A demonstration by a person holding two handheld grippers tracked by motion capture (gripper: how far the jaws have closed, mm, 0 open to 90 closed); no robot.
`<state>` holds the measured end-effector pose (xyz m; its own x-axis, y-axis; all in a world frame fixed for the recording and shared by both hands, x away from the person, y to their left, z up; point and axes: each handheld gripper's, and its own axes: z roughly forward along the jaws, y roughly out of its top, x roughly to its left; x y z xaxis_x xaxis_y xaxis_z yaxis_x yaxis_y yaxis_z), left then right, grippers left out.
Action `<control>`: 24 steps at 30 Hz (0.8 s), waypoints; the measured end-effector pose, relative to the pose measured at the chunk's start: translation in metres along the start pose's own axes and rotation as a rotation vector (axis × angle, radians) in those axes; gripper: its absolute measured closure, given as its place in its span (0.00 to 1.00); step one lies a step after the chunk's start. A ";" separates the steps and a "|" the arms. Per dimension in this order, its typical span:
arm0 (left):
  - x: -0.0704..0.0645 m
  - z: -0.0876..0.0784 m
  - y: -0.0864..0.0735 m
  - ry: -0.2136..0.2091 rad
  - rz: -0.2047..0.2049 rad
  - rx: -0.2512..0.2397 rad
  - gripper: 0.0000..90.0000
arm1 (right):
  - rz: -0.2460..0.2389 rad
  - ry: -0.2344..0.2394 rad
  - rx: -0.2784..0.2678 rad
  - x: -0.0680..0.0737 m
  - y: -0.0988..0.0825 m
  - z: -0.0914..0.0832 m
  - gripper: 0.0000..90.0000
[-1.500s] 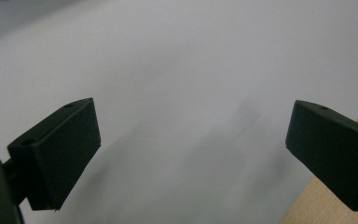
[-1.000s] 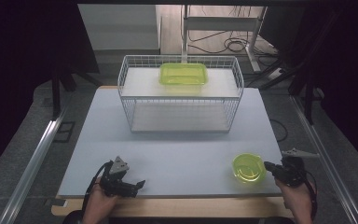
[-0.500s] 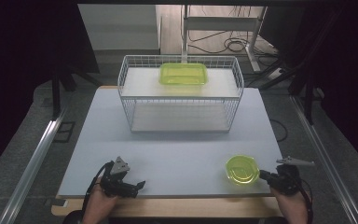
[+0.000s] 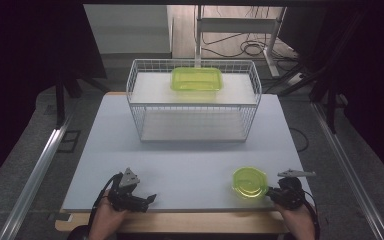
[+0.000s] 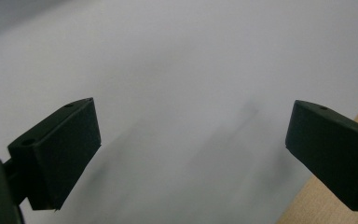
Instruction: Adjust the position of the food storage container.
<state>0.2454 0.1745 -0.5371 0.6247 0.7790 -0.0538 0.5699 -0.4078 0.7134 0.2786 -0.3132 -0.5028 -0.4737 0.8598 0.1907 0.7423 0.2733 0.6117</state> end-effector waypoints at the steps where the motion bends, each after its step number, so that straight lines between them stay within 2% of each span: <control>1: 0.000 0.000 0.000 -0.001 0.000 0.000 0.03 | -0.004 0.006 -0.001 0.002 0.002 0.002 0.97; 14: -0.001 0.001 0.000 0.000 0.003 0.000 0.03 | -0.056 0.107 0.017 0.032 0.027 0.039 0.97; 24: 0.000 0.000 0.000 0.002 0.006 0.004 0.03 | -0.116 0.191 0.028 0.068 0.054 0.071 0.97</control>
<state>0.2450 0.1743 -0.5372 0.6270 0.7775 -0.0478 0.5679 -0.4143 0.7112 0.3205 -0.2096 -0.5116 -0.6356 0.7257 0.2635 0.6892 0.3795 0.6172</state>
